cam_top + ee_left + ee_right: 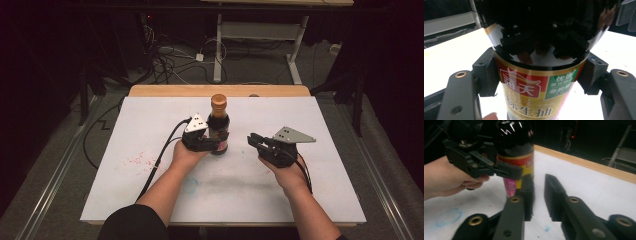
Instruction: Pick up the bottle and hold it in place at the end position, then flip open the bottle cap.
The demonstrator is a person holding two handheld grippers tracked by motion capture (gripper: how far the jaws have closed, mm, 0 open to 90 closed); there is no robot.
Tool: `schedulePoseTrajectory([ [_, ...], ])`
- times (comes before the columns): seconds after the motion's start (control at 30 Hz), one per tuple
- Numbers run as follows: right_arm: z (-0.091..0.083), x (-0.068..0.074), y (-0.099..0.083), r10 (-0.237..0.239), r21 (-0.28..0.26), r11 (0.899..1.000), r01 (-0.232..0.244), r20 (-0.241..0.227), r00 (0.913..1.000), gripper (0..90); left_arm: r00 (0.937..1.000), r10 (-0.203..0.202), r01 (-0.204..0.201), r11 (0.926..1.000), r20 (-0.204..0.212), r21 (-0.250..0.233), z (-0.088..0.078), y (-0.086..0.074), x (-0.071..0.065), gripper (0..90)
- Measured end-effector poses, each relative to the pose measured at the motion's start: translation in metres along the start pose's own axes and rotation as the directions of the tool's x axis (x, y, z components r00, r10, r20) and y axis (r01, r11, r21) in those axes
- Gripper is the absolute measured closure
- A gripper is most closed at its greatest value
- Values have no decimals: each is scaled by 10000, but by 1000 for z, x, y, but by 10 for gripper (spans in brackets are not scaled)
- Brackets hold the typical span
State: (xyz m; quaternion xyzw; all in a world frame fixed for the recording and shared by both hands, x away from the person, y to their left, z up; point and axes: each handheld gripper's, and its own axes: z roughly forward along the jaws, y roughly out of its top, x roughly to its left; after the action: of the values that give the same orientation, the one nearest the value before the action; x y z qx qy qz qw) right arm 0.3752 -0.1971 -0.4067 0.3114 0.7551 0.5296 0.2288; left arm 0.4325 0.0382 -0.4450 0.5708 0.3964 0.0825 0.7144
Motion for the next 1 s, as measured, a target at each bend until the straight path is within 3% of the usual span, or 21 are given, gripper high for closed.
schedulePoseTrajectory([
  [0.13, 2, 1, 6, -10, -25, 10000, 10, -42, 10000, 900, 10000, 24, -24, 10000, 15, 7, 0, 0, 0, 285],
  [0.6, 12, 5, 26, -168, -126, 9998, 165, -231, 9996, 900, 10000, 50, -50, 10000, -75, 73, 0, 0, -1, 285],
  [0.83, 19, 5, 38, -302, -19, 9995, 301, -457, 9985, 900, 9997, 251, -251, 9995, -22, 190, -2, 0, -1, 287],
  [1.0, 21, 6, 44, -437, -99, 9990, 432, -590, 9973, 900, 10000, 92, -91, 9999, -4, 104, -1, 0, 0, 286],
])
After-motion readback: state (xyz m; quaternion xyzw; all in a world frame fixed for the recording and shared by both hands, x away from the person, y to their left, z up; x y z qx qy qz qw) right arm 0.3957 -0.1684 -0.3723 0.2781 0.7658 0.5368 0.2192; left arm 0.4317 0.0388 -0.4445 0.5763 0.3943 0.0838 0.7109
